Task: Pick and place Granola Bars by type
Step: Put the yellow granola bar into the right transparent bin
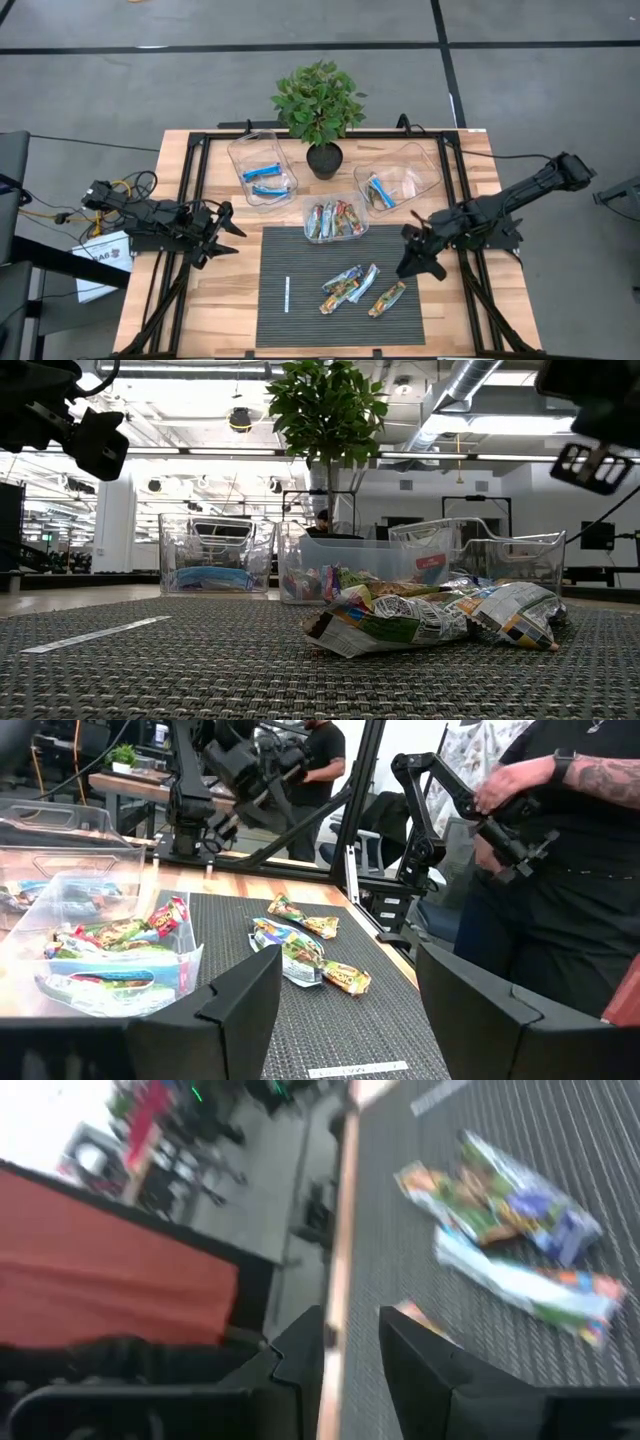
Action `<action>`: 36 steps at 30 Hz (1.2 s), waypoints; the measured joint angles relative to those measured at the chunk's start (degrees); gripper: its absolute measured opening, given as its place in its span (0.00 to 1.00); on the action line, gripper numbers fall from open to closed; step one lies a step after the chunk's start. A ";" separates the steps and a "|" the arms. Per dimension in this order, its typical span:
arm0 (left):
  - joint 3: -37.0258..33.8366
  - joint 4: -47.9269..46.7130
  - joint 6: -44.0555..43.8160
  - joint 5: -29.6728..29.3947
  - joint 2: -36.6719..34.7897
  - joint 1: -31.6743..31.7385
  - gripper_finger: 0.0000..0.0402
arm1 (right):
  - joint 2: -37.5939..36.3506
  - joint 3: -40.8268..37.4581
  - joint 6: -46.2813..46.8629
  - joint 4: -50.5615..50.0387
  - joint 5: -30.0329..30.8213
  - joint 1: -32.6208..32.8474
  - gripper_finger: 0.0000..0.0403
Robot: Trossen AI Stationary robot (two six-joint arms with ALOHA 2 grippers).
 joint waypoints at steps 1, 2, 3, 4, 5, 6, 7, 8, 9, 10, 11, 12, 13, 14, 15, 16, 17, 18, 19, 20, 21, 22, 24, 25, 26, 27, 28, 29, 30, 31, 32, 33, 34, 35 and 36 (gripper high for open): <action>0.00 0.01 0.03 0.00 0.00 0.00 0.56 | 0.37 0.00 -0.78 -1.02 -0.16 0.09 0.22; 0.00 0.01 0.13 0.00 0.00 0.01 0.56 | 0.69 0.05 -1.54 -1.94 -0.15 0.29 0.22; 0.00 0.00 0.22 0.00 0.00 -0.01 0.56 | 0.95 0.51 -2.78 -3.68 -0.09 0.46 0.22; 0.00 0.01 0.19 -0.01 0.00 -0.01 0.56 | 1.25 1.35 -4.43 -5.78 0.00 0.78 0.22; 0.00 -0.01 0.05 0.00 0.00 -0.01 0.56 | 1.51 2.43 -6.50 -8.11 0.02 1.12 0.22; 0.00 -0.01 0.00 -0.02 0.00 -0.01 0.56 | 1.90 3.81 -8.61 -10.54 0.08 1.40 0.22; 0.00 -0.01 0.03 -0.02 0.00 0.01 0.56 | 2.41 5.26 -10.65 -13.22 0.51 1.66 0.22; 0.00 -0.01 0.10 -0.01 0.00 0.00 0.56 | 3.05 6.83 -12.91 -16.30 1.62 2.09 0.22; 0.00 -0.01 0.22 -0.02 0.00 0.00 0.56 | 3.82 8.40 -15.61 -19.25 2.89 2.62 0.22; 0.00 -0.01 0.22 -0.02 0.00 0.00 0.56 | 4.65 10.00 -18.41 -21.99 4.46 3.35 0.22; 0.00 -0.01 0.13 -0.02 0.00 -0.01 0.56 | 5.61 11.81 -21.18 -24.80 6.10 4.22 0.22; 0.00 -0.01 -0.01 -0.02 0.00 -0.01 0.56 | 6.64 13.53 -23.76 -27.17 7.88 5.06 0.22; -0.02 -0.01 0.00 -0.02 0.00 0.01 0.56 | 7.70 15.21 -26.11 -29.71 9.59 5.90 0.22; -0.02 -0.01 0.05 -0.02 0.00 -0.01 0.56 | 8.74 16.82 -28.28 -32.31 11.13 6.55 0.22; -0.02 -0.01 0.12 -0.02 0.00 -0.01 0.56 | 9.78 18.25 -30.19 -34.46 12.51 7.15 0.22; -0.02 -0.01 0.22 -0.02 0.00 0.01 0.56 | 11.03 19.78 -31.87 -36.52 13.75 7.71 0.22; -0.02 -0.01 0.20 -0.02 0.00 -0.01 0.56 | 12.18 21.15 -33.23 -38.36 14.70 8.09 0.22; -0.02 -0.01 0.01 -0.02 0.00 -0.01 0.56 | 13.23 22.28 -34.37 -39.97 15.33 8.47 0.22; -0.02 -0.01 0.00 -0.02 0.00 0.00 0.56 | 14.38 23.31 -35.29 -41.38 15.52 8.85 0.22; -0.02 -0.01 0.03 -0.02 0.00 0.01 0.56 | 15.38 24.23 -35.90 -42.42 15.52 9.13 0.22; -0.02 -0.01 0.13 -0.02 0.00 -0.01 0.56 | 16.28 25.02 -36.26 -43.29 15.52 9.37 0.22; -0.02 -0.01 0.24 -0.02 0.00 0.00 0.56 | 17.04 25.68 -36.65 -43.97 15.54 9.58 0.22; -0.02 -0.01 0.09 -0.03 0.01 0.01 0.56 | 18.81 26.94 -37.65 -44.79 15.82 10.33 0.22; -0.02 -0.01 0.00 -0.02 0.00 0.00 0.56 | 19.69 27.47 -37.76 -44.98 16.54 10.89 0.22; -0.02 -0.01 0.00 -0.02 0.01 -0.01 0.56 | 20.47 27.91 -37.90 -45.06 16.94 11.41 0.22; -0.02 -0.01 0.07 -0.02 0.01 0.00 0.56 | 21.04 28.29 -38.22 -45.05 17.04 11.95 0.22; -0.02 -0.01 0.22 -0.02 0.00 -0.01 0.56 | 21.58 28.69 -38.74 -44.94 17.38 12.57 0.22; -0.02 -0.01 0.22 -0.02 0.02 -0.01 0.56 | 22.06 29.08 -39.26 -44.92 18.19 13.26 0.22; -0.02 -0.01 0.16 -0.02 0.01 -0.01 0.56 | 22.53 29.38 -40.07 -44.92 19.45 14.04 0.22; -0.02 -0.01 0.01 -0.04 0.00 0.00 0.56 | 23.00 29.61 -41.17 -44.85 20.69 14.78 0.22; -0.02 -0.01 0.00 -0.03 0.02 -0.01 0.56 | 23.52 29.71 -42.51 -44.52 21.67 15.48 0.22; -0.02 -0.01 0.04 -0.03 0.01 -0.01 0.56 | 23.96 29.71 -43.57 -44.12 22.40 16.04 0.22; -0.02 -0.01 0.13 -0.02 0.02 0.00 0.56 | 24.51 29.71 -44.20 -43.63 22.70 16.57 0.23; -0.02 -0.01 0.22 -0.04 0.01 -0.01 0.56 | 25.13 29.71 -44.57 -42.92 22.77 16.92 0.24; -0.02 -0.01 0.21 -0.02 0.00 -0.01 0.56 | 25.81 29.72 -44.69 -42.30 22.78 17.24 0.25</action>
